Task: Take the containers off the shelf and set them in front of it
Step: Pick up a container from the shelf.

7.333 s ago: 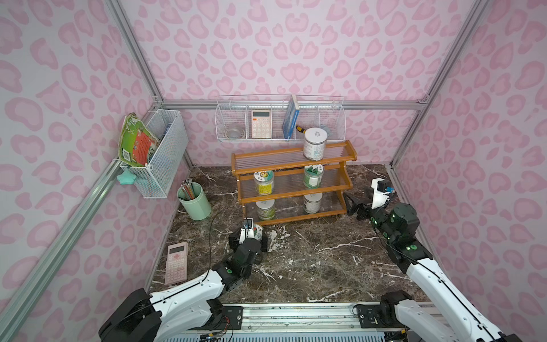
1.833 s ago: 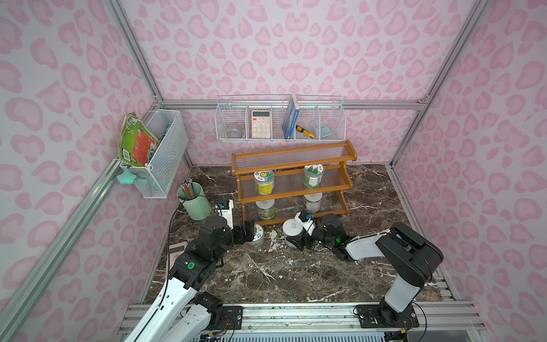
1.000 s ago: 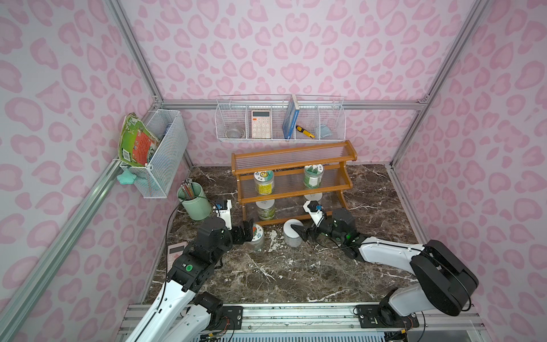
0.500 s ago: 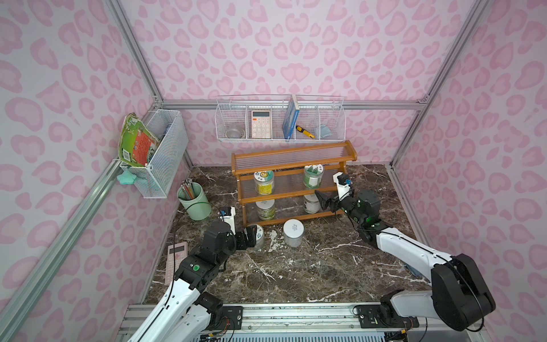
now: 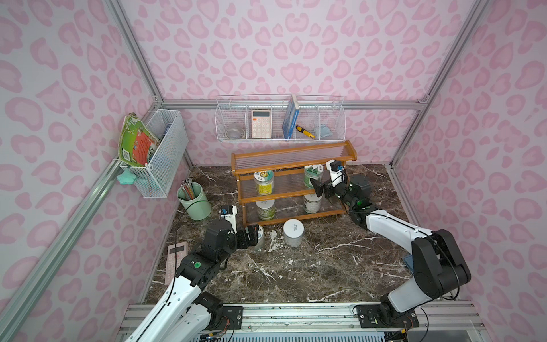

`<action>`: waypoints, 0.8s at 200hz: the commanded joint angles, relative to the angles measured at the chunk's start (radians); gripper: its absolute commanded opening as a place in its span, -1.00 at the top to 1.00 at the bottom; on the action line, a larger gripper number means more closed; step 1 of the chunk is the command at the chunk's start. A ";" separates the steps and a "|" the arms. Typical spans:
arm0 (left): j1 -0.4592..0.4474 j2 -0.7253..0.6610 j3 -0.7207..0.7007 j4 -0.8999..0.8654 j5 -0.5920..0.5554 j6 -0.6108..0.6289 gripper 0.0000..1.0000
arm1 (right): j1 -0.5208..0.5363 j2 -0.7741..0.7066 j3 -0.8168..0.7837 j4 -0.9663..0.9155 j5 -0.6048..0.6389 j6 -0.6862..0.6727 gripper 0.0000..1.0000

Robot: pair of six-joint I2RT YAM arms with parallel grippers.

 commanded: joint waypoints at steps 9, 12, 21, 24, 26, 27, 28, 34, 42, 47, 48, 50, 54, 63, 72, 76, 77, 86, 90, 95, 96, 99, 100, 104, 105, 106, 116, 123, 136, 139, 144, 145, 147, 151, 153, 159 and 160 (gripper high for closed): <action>0.001 -0.005 -0.004 0.024 0.004 0.006 -0.98 | -0.001 0.024 0.036 0.005 -0.019 -0.007 -0.98; 0.001 -0.005 -0.005 0.025 0.003 0.006 -0.99 | -0.001 0.026 0.040 0.005 -0.018 -0.008 -0.98; 0.000 -0.001 -0.004 0.027 0.003 0.007 -0.98 | -0.001 0.035 0.048 0.005 -0.018 -0.009 -0.98; 0.000 0.000 -0.005 0.028 0.003 0.006 -0.99 | -0.001 0.039 0.051 0.006 -0.018 -0.010 -0.98; 0.001 0.001 -0.005 0.028 0.004 0.007 -0.98 | -0.001 0.042 0.054 0.005 -0.019 -0.011 -0.98; 0.001 0.001 -0.005 0.028 0.004 0.006 -0.99 | 0.000 0.043 0.055 0.005 -0.019 -0.011 -0.98; 0.001 0.001 -0.005 0.028 0.005 0.007 -0.99 | 0.000 0.044 0.057 0.004 -0.019 -0.011 -0.98; 0.000 0.002 -0.005 0.028 0.004 0.007 -0.98 | -0.001 0.052 0.065 0.003 -0.020 -0.011 -0.98; 0.001 0.004 -0.005 0.029 0.005 0.007 -0.98 | -0.001 0.065 0.075 0.001 -0.024 -0.011 -0.98; 0.001 0.005 -0.005 0.030 0.005 0.008 -0.98 | -0.001 0.070 0.081 0.000 -0.027 -0.011 -0.98; 0.001 0.005 -0.004 0.030 0.005 0.007 -0.99 | -0.002 0.072 0.082 0.001 -0.028 -0.011 -0.98; 0.001 0.005 -0.004 0.030 0.005 0.007 -0.99 | -0.001 0.075 0.085 0.001 -0.029 -0.011 -0.98; 0.000 0.005 -0.005 0.029 0.005 0.009 -0.99 | -0.002 0.081 0.089 0.001 -0.031 -0.011 -0.98; 0.000 0.004 -0.005 0.029 0.003 0.007 -0.98 | -0.001 0.093 0.100 0.002 -0.037 -0.009 -0.98; 0.001 0.003 -0.005 0.028 0.002 0.008 -0.98 | -0.002 0.107 0.112 0.005 -0.041 -0.009 -0.98; 0.001 0.003 -0.005 0.027 0.001 0.008 -0.98 | -0.001 0.114 0.116 0.007 -0.042 -0.009 -0.98; 0.001 0.003 -0.005 0.027 0.002 0.008 -0.98 | -0.001 0.116 0.118 0.007 -0.042 -0.009 -0.98; 0.001 0.003 -0.004 0.027 0.000 0.009 -0.98 | -0.002 0.133 0.136 0.002 -0.041 -0.011 -0.98; 0.000 0.003 -0.004 0.027 0.000 0.008 -0.98 | -0.001 0.140 0.144 -0.001 -0.039 -0.012 -0.98; 0.000 0.003 -0.005 0.027 0.000 0.008 -0.98 | -0.002 0.149 0.153 -0.002 -0.036 -0.014 -0.98; 0.001 0.003 -0.005 0.027 0.000 0.009 -0.98 | -0.001 0.151 0.154 -0.004 -0.036 -0.014 -0.98; 0.001 0.003 -0.005 0.027 0.000 0.008 -0.99 | -0.001 0.157 0.160 -0.005 -0.035 -0.014 -0.98; 0.001 0.003 -0.005 0.026 0.000 0.008 -0.99 | -0.001 0.159 0.162 -0.007 -0.033 -0.015 -0.98; 0.001 0.003 -0.005 0.025 -0.001 0.008 -0.99 | -0.001 0.165 0.168 -0.008 -0.032 -0.015 -0.98; 0.001 0.003 -0.004 0.025 -0.001 0.008 -0.99 | -0.002 0.167 0.170 -0.009 -0.030 -0.016 -0.98; 0.000 0.003 -0.005 0.025 -0.001 0.008 -0.99 | -0.001 0.169 0.172 -0.009 -0.029 -0.017 -0.98; 0.001 0.003 -0.004 0.025 -0.002 0.008 -0.99 | -0.001 0.185 0.187 -0.014 -0.029 -0.018 -0.98; 0.001 0.003 -0.004 0.025 -0.003 0.008 -0.98 | -0.001 0.195 0.195 -0.017 -0.029 -0.019 -0.98; 0.001 0.002 -0.004 0.024 -0.004 0.009 -0.98 | -0.001 0.209 0.202 -0.017 -0.028 -0.017 -0.98; 0.001 0.002 -0.004 0.024 -0.004 0.009 -0.99 | -0.001 0.211 0.202 -0.017 -0.028 -0.017 -0.98; 0.000 0.002 -0.005 0.023 -0.005 0.008 -0.99 | -0.001 0.212 0.201 -0.013 -0.027 -0.016 -0.98; 0.000 0.002 -0.005 0.023 -0.005 0.008 -0.98 | -0.001 0.213 0.200 -0.012 -0.027 -0.016 -0.98; 0.000 0.002 -0.005 0.023 -0.006 0.007 -0.98 | -0.002 0.213 0.198 -0.011 -0.026 -0.016 -0.98; 0.001 0.002 -0.004 0.023 -0.006 0.008 -0.99 | -0.001 0.213 0.195 -0.005 -0.025 -0.013 -0.96; 0.000 0.002 -0.005 0.022 -0.006 0.008 -0.99 | -0.001 0.213 0.193 -0.004 -0.024 -0.014 -0.95; 0.001 0.002 -0.004 0.022 -0.007 0.008 -0.99 | -0.001 0.210 0.190 -0.002 -0.021 -0.012 -0.89; 0.001 0.002 -0.005 0.021 -0.007 0.007 -0.99 | -0.001 0.210 0.189 -0.001 -0.021 -0.011 -0.88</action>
